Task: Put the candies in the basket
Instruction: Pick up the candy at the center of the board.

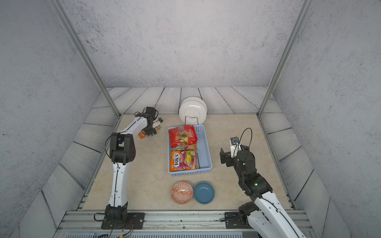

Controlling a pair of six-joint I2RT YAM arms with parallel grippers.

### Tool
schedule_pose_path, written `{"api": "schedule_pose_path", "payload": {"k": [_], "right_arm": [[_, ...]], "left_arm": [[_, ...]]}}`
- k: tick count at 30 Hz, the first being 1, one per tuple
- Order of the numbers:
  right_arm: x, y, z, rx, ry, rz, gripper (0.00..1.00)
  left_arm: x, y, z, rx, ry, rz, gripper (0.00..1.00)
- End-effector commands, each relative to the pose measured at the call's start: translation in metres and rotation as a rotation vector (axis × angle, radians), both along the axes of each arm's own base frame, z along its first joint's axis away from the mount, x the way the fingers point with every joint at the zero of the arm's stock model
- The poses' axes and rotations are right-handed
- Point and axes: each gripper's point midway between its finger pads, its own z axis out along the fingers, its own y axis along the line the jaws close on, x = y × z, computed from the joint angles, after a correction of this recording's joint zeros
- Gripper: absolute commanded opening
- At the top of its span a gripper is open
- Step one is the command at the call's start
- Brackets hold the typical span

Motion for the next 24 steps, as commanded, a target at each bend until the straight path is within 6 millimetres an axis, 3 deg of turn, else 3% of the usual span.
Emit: {"api": "schedule_pose_path", "payload": {"k": [1,3,6,15,18,22,24], "right_arm": [[0.0,-0.004,0.012,0.006,-0.051,-0.015,0.99],[-0.001,-0.006,0.007,-0.001,-0.029,-0.025,0.99],[-0.002,-0.005,0.01,-0.001,-0.041,-0.019,0.99],[-0.002,-0.005,0.014,0.003,-0.061,-0.015,0.99],[-0.004,-0.007,0.009,-0.001,-0.037,-0.025,0.99],[-0.005,-0.007,0.015,0.001,-0.067,-0.018,0.99],[-0.005,-0.007,0.01,-0.002,-0.05,-0.021,0.99]], "left_arm": [[-0.008,0.002,-0.017,0.018,0.067,0.0,0.76],[-0.015,0.003,-0.033,0.019,0.119,0.003,0.69],[-0.017,0.003,-0.038,0.024,0.139,-0.011,0.59],[-0.011,0.007,-0.049,0.018,0.136,0.014,0.56],[-0.013,0.006,-0.054,0.001,0.146,0.025,0.5],[-0.014,0.008,-0.059,0.011,0.155,0.021,0.3],[-0.017,0.008,-0.059,0.002,0.17,0.024,0.25]]}}
